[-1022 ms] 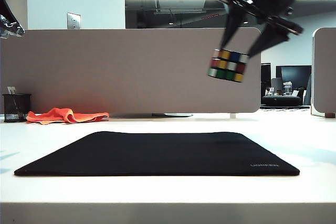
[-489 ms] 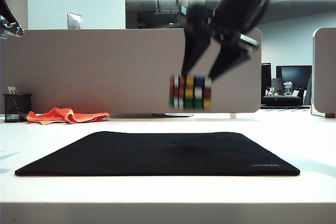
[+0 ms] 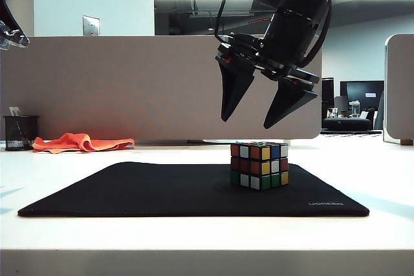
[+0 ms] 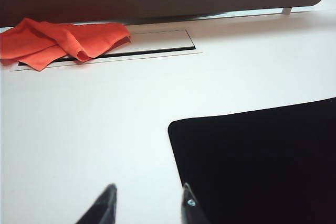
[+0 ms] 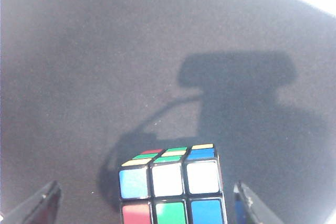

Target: Pick up the cube on the right side of the mouse pad, then place it in the center of the mouse pad.

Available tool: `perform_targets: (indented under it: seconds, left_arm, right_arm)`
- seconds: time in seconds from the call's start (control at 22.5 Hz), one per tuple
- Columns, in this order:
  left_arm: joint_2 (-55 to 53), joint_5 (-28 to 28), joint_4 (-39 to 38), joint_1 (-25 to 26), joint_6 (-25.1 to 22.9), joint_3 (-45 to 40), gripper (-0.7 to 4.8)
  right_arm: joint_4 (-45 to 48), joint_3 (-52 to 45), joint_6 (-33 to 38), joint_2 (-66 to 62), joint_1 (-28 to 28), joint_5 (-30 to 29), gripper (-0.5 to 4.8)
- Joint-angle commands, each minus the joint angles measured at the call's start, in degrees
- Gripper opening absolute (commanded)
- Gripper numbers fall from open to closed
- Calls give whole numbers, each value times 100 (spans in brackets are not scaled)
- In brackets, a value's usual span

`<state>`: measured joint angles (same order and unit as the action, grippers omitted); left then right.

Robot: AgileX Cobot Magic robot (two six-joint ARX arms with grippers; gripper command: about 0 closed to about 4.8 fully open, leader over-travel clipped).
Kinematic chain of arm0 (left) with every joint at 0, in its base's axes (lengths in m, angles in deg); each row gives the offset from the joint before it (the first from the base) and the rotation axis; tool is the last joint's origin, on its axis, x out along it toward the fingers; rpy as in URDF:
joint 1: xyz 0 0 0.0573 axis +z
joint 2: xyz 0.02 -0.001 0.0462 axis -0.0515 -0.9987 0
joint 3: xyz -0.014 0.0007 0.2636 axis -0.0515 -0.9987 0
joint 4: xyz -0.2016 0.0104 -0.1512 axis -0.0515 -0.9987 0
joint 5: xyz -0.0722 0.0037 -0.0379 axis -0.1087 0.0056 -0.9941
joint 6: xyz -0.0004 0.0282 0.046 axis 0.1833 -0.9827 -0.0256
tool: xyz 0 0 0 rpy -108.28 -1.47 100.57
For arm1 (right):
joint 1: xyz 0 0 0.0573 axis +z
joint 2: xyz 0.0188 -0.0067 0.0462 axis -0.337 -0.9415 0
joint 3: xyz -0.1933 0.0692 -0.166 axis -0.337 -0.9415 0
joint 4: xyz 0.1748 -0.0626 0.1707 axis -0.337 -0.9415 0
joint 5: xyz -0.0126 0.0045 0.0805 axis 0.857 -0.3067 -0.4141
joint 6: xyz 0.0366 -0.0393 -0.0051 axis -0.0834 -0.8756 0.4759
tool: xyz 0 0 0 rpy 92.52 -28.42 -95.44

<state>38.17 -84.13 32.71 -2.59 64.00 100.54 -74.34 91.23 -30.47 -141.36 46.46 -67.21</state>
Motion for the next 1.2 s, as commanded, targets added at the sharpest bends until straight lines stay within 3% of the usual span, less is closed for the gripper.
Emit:
perform_targets:
  seconds: [0.04,0.31,0.53,0.58,0.71,1.02,1.2]
  left_arm:
    - [9,-2,35,7,-4,24,153]
    - [9,-2,0,7,-4,24,152]
    - [11,-2,-243,7,-50,22,152]
    - [9,-2,-269,4,-109,22,152]
    - [9,-2,-273,4,-136,22,152]
    - [11,-2,-302,4,-136,22,152]
    - [9,0,-337,4,-140,22,152]
  right_arm:
    - [9,24,-17,85,2,149,479]
    - [192,24,-240,752,-66,920,479]
    - [201,22,-186,1460,-621,1287,467]
    - [195,17,-184,1574,-787,1272,421]
    - [234,-28,-188,1718,-1032,1193,376]
    - [962,-1187,-181,2037,-1672,706,83]
    - [1593,-2116,-179,2509,-1711,579,23]
